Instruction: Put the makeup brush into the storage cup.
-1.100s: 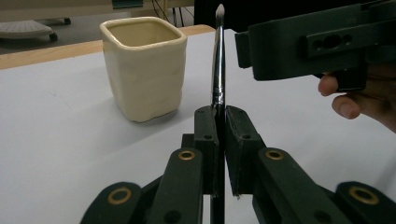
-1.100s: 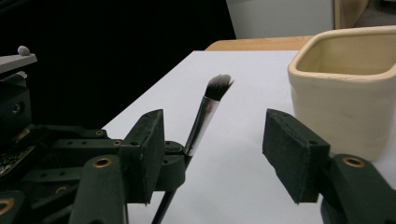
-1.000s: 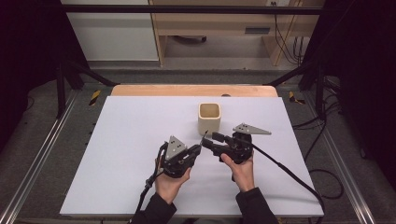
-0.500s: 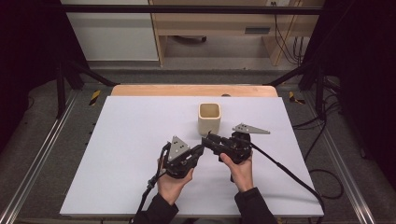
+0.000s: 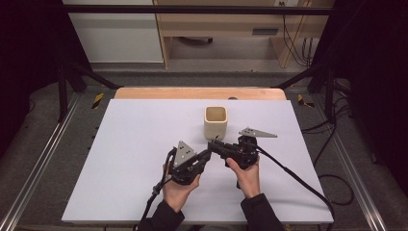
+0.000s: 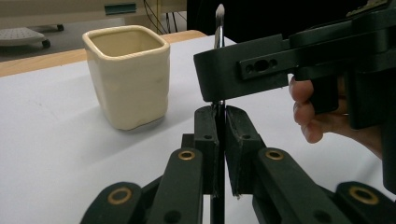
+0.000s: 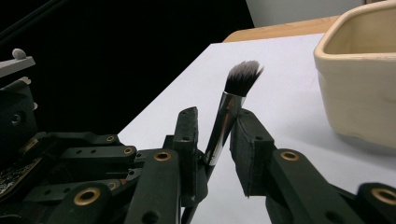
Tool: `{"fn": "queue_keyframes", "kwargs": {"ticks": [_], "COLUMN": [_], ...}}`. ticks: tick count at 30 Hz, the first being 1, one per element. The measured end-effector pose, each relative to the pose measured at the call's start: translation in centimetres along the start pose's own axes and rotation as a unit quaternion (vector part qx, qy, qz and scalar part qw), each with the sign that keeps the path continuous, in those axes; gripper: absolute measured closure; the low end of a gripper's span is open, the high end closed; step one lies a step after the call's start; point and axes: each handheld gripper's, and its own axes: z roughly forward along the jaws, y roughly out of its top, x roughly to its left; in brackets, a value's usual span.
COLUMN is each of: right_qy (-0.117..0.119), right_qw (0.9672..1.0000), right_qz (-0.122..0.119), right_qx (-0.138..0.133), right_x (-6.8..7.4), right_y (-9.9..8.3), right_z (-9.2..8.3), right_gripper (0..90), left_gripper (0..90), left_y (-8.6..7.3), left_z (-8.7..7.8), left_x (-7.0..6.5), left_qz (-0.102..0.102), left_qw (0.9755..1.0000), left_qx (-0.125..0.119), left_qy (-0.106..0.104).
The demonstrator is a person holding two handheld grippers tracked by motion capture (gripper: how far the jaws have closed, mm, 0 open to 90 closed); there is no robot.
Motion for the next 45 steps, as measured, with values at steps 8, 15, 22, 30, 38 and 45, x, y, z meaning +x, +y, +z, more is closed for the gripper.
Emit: {"fn": "queue_keyframes", "kwargs": {"ticks": [8,15,22,30,38,45], "right_qy": [0.009,0.016,0.015,-0.007,-0.037,-0.061], "right_qw": [0.9999,0.9999,0.9999,0.9994,0.9965,0.9929], "right_qz": [0.005,0.003,-0.007,-0.028,-0.064,-0.094], "right_qx": [0.003,0.003,0.001,-0.022,-0.040,-0.040], "right_x": [0.0,0.0,0.1,0.3,0.2,0.2], "right_y": [-0.1,-0.1,-0.1,0.2,0.9,1.1], "right_z": [0.0,0.0,-0.1,-0.7,-1.6,-1.9], "right_gripper": [80.0,82.4,83.0,83.0,82.9,82.9], "left_gripper": [83.8,83.8,83.6,70.7,51.4,34.9], "left_y": [0.0,-0.1,-0.1,0.3,0.7,1.8], "left_z": [-0.1,-0.1,-0.1,-1.0,-1.3,-1.8], "left_x": [-0.1,-0.1,-0.1,0.8,2.4,4.0], "left_qz": [0.002,0.004,0.004,-0.009,-0.017,-0.005], "left_qw": [1.0000,1.0000,1.0000,0.9998,0.9997,0.9994], "left_qx": [-0.001,-0.003,-0.001,-0.014,-0.012,-0.014], "left_qy": [0.001,0.000,-0.003,-0.007,-0.011,-0.030]}}
